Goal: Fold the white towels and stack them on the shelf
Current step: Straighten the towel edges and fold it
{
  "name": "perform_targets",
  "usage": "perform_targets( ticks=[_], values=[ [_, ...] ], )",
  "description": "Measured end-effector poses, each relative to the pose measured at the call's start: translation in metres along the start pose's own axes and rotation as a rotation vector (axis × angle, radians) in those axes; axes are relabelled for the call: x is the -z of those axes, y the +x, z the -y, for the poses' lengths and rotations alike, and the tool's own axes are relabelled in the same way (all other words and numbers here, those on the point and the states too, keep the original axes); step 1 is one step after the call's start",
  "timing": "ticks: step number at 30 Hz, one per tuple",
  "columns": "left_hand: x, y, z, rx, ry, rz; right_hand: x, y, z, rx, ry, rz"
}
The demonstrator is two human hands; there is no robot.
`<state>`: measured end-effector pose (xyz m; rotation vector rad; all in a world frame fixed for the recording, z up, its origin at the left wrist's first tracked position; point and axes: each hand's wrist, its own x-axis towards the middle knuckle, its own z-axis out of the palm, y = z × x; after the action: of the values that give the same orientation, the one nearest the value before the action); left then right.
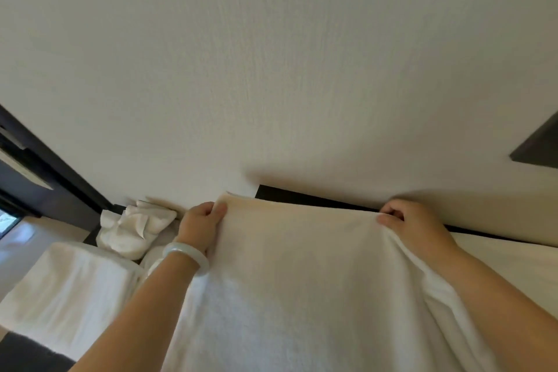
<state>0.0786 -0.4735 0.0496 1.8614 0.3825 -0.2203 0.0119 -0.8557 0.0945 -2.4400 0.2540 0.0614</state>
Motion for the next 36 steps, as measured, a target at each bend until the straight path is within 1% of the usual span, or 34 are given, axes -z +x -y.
perform_targets(
  ticks=[2,3,6,8,10,13,15,17,19,21,22,23,25,26,28,29,30,31,32,33,34,35,36],
  values=[
    [-0.011,0.006,0.010,0.119,0.036,0.072,-0.015,-0.006,0.001,-0.017,-0.099,-0.024],
    [-0.013,0.008,0.016,0.197,-0.009,0.120,-0.016,-0.007,0.000,-0.016,-0.115,-0.031],
    [-0.007,0.005,0.026,0.400,-0.281,0.214,-0.008,-0.007,-0.004,-0.013,-0.100,-0.030],
    [0.000,0.003,0.026,0.456,-0.402,0.295,-0.003,-0.005,-0.006,0.013,-0.165,-0.001],
    [0.007,0.001,0.021,0.433,-0.444,0.342,0.000,-0.002,-0.009,0.031,-0.200,0.052],
    [0.013,-0.003,0.009,0.379,-0.442,0.374,0.005,0.000,-0.014,0.028,-0.175,0.119],
    [0.013,-0.005,0.002,0.348,-0.410,0.363,0.009,0.004,-0.016,0.001,-0.194,0.174],
    [0.012,-0.008,-0.004,0.321,-0.369,0.334,0.014,0.008,-0.013,-0.024,-0.203,0.265],
    [0.014,-0.009,-0.009,0.270,-0.351,0.290,0.022,0.009,-0.011,-0.048,-0.161,0.322],
    [0.017,-0.007,-0.012,0.183,-0.350,0.244,0.036,0.010,-0.007,-0.086,-0.089,0.259],
    [0.016,-0.007,-0.014,0.147,-0.335,0.240,0.040,0.012,-0.004,-0.106,-0.104,0.200],
    [0.013,-0.009,-0.017,0.119,-0.268,0.252,0.040,0.014,-0.002,-0.121,-0.187,0.155],
    [0.002,-0.015,-0.020,0.080,-0.043,0.272,0.031,0.010,0.006,-0.171,-0.515,0.127],
    [-0.003,-0.016,-0.020,0.069,0.027,0.279,0.023,0.005,0.008,-0.216,-0.624,0.103],
    [-0.007,-0.020,-0.022,0.086,0.012,0.306,0.011,-0.006,0.013,-0.290,-0.781,0.019],
    [-0.006,-0.021,-0.021,0.105,-0.042,0.327,0.007,-0.012,0.017,-0.266,-0.887,-0.045],
    [-0.003,-0.023,-0.018,0.128,-0.102,0.353,0.002,-0.018,0.021,-0.183,-0.961,-0.143],
    [-0.001,-0.025,-0.015,0.150,-0.148,0.376,-0.006,-0.022,0.024,-0.048,-0.931,-0.227],
    [0.002,-0.028,-0.011,0.166,-0.173,0.390,-0.018,-0.028,0.026,0.134,-0.809,-0.288],
    [0.004,-0.032,-0.007,0.176,-0.176,0.393,-0.031,-0.036,0.028,0.269,-0.669,-0.255],
    [0.004,-0.035,-0.006,0.179,-0.167,0.387,-0.044,-0.045,0.029,0.325,-0.601,-0.143],
    [0.004,-0.038,-0.004,0.174,-0.145,0.374,-0.053,-0.055,0.025,0.316,-0.586,-0.045],
    [0.002,-0.043,-0.004,0.158,-0.105,0.356,-0.058,-0.065,0.015,0.291,-0.593,0.007]
  ],
)
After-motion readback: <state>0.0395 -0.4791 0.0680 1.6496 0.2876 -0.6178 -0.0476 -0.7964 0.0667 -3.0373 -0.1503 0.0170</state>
